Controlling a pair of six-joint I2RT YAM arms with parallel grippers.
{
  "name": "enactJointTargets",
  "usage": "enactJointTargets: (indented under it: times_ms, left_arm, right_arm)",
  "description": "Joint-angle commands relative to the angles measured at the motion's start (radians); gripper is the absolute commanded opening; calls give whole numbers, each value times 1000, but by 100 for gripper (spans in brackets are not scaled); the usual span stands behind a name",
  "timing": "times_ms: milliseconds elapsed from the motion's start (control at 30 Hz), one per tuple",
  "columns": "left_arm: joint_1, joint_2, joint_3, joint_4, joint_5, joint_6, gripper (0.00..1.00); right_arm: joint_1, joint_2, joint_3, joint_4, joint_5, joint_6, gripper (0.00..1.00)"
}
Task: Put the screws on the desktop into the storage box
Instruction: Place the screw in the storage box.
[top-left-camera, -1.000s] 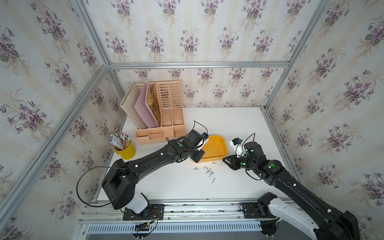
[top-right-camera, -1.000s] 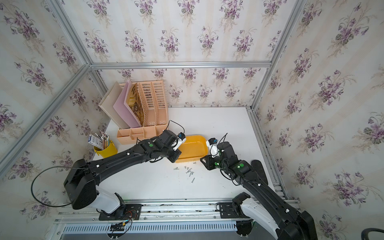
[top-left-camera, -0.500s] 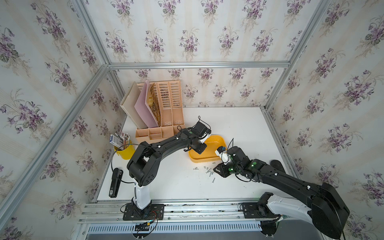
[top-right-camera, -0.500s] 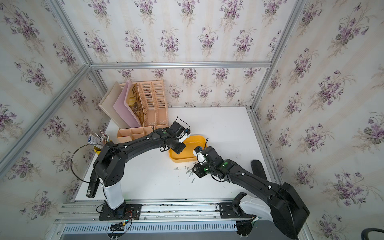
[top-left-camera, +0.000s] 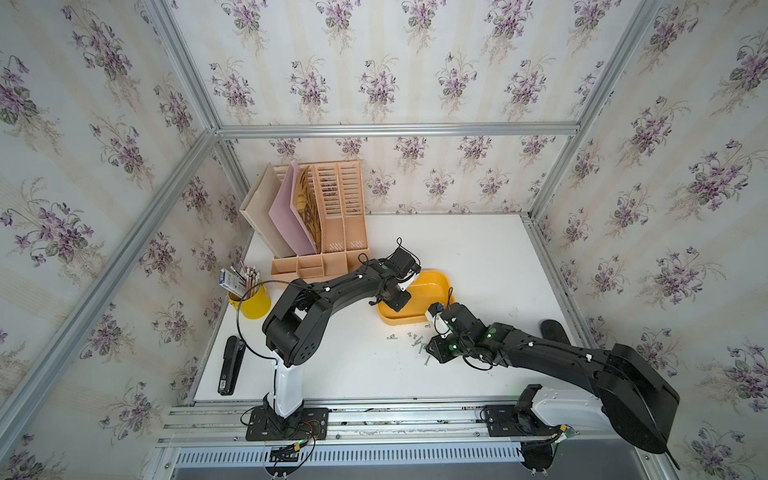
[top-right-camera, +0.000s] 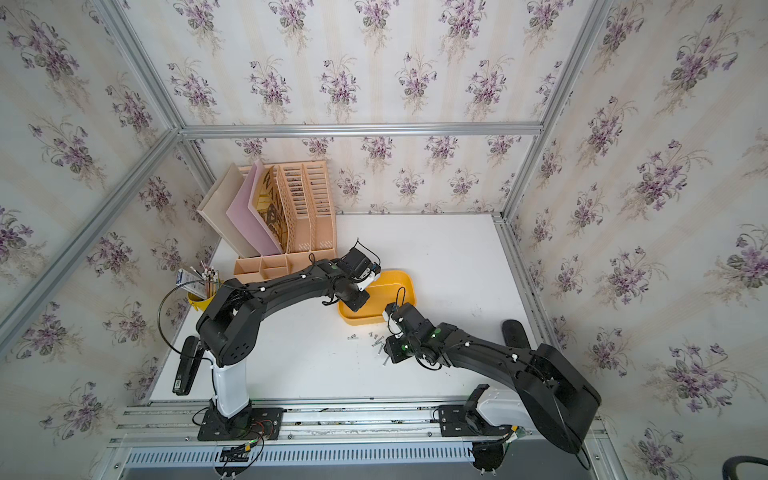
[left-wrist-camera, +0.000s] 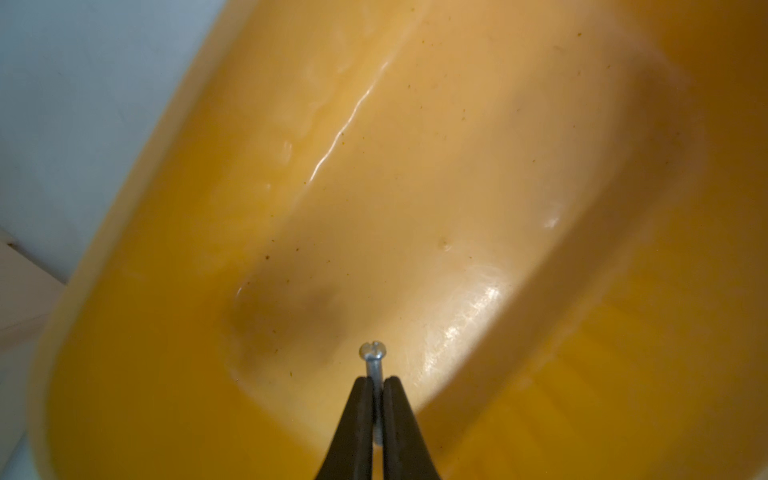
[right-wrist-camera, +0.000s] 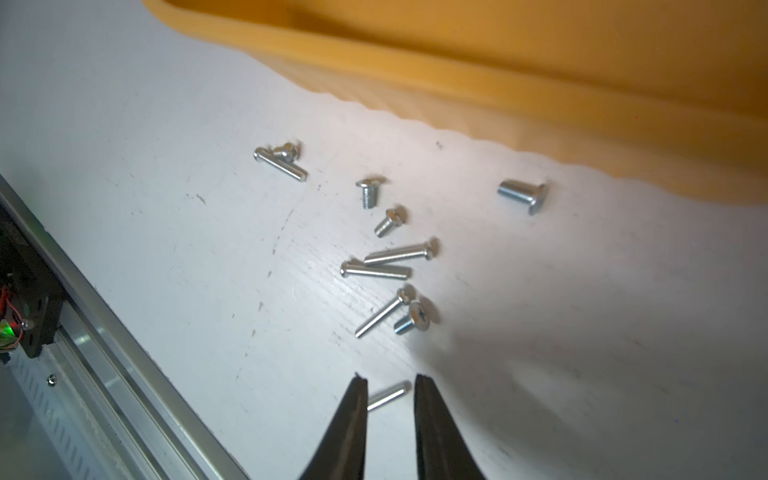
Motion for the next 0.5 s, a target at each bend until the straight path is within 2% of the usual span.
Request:
enactJointTargets:
  times_ms: [0,167,300,467]
  left_arm:
    - [0,4,-8,19,-7,7,16]
    - [-1,-1,-17,24,11,13,26]
    - [-1,-8,-23,25,16,11,28]
    - [0,-41,-38,37,28,6,40]
  right_arm:
    - [9,18,5,32,92,35,30]
    - [10,27,11,44,150,27,32]
    - [10,54,5,72,140,5,34]
    - [10,71,10,88,138,-2,34]
